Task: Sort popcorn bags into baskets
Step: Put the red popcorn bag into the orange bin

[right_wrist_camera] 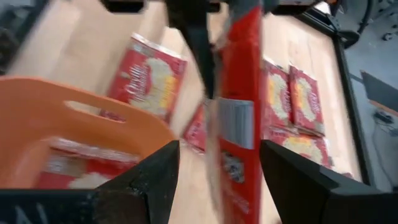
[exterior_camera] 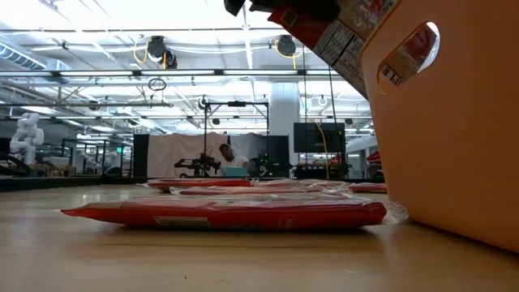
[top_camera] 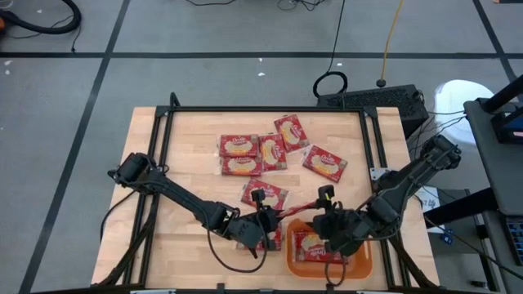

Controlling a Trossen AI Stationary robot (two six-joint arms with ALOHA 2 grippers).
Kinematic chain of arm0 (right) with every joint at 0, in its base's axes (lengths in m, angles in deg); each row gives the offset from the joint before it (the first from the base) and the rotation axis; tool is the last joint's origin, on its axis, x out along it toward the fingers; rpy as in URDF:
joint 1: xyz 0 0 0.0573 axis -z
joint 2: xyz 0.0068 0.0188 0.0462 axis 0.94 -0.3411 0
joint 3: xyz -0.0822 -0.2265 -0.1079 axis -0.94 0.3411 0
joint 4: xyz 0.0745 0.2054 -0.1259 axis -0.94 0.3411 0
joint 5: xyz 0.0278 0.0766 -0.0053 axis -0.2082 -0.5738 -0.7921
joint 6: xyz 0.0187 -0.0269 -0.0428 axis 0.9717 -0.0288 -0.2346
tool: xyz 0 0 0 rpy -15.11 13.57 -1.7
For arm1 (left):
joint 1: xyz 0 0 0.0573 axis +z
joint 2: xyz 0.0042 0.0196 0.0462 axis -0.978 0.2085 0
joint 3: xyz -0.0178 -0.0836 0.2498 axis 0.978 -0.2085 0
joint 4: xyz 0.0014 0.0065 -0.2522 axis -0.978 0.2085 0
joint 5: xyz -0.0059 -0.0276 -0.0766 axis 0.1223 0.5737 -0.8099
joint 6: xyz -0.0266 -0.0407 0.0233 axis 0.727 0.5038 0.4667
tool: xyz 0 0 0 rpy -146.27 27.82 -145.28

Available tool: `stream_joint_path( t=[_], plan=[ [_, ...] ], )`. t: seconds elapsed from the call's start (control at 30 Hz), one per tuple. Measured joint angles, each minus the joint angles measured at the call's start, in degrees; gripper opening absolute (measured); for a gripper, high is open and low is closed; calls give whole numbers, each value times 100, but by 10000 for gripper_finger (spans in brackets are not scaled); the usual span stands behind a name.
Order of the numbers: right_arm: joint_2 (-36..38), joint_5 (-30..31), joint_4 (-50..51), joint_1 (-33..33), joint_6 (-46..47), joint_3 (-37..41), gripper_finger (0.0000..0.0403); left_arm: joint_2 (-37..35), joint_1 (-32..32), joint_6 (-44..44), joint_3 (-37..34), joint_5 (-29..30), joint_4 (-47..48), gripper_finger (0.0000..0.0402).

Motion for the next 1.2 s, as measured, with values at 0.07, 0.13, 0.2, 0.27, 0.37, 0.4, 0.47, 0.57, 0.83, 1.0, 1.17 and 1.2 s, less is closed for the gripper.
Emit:
stream_joint_path(
  t=[0.07,0.13,0.2,0.27,0.37,0.4,0.47,0.57,0.83,1.0,1.17,1.2],
  plan=[
    [-18,5,-3,109,-126,42,215,0,2,-18,0,18,-41,49],
    [-21,6,-46,188,-218,114,215,0,2,-49,0,26,-70,49],
    [-20,2,-258,280,-337,203,215,0,2,-64,2,30,-75,49],
    [-20,-32,-387,361,-408,310,213,0,7,-71,2,26,-72,49],
    [-21,-240,-543,469,-429,434,196,0,7,-71,2,26,-72,49],
    [-21,-340,-608,506,-435,471,186,0,7,-69,2,26,-72,49],
    [-21,-518,-614,557,-464,515,159,0,7,-71,2,26,-72,49],
    [-21,-768,-629,639,-490,552,110,0,13,-71,2,13,-64,49],
    [-19,-923,-582,683,-617,559,12,0,90,487,2,-140,-96,74],
    [113,-926,-490,614,-433,564,16,0,142,886,7,-153,-294,168],
    [412,-1326,-284,369,73,564,26,-98,4,1046,7,-160,-408,268],
    [474,-1409,-233,304,201,562,25,-134,-30,1064,7,-157,-445,282]
  ],
)
